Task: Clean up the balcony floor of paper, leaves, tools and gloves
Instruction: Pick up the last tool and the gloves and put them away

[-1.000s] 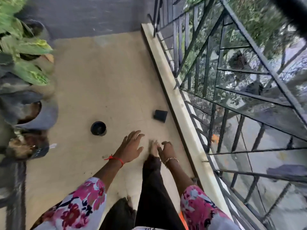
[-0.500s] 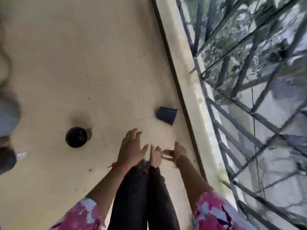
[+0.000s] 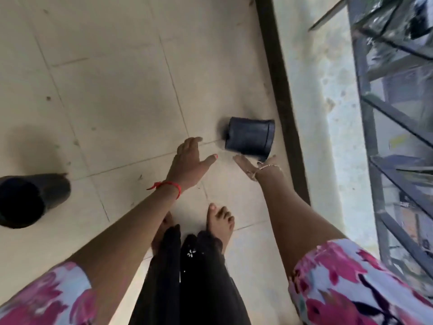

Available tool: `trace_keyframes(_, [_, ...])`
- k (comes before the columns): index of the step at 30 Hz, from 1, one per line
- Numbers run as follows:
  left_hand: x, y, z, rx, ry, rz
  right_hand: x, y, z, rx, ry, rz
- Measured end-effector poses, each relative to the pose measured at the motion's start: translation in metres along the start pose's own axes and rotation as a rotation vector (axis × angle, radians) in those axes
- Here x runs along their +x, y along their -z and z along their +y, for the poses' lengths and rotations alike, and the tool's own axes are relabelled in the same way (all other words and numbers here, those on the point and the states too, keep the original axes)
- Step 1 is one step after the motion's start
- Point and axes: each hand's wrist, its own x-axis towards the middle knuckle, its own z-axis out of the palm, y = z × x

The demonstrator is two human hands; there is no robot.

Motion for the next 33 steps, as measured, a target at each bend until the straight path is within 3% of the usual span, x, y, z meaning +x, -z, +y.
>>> trace_keyframes(7, [0.005,0.005,-0.021,-0.068,0.028,0.009,0.003,-0.021,-0.01,-0.144,0.08,-0.043])
trace_keyframes(10, [-0.012,0.015,-0.016,-0.125,0.082,0.014,-0.017,-0.021,0.006,-0.455,0.245,-0.051])
trace_keyframes(19, [-0.126,0.124,0.012,-0.658,0.21,0.132,-0.166,-0.044,0.11,-0.922,0.515,-0.226])
trace_keyframes(28, [-0.332,0.206,-0.086,-0.95,0.263,0.492,-0.298,-0.021,0.272,-1.287,0.503,-0.504])
trace_keyframes(33, [-0.418,0.203,-0.18,-1.114,0.329,0.565,-0.318,0.013,0.375,-1.52,0.55,-0.559])
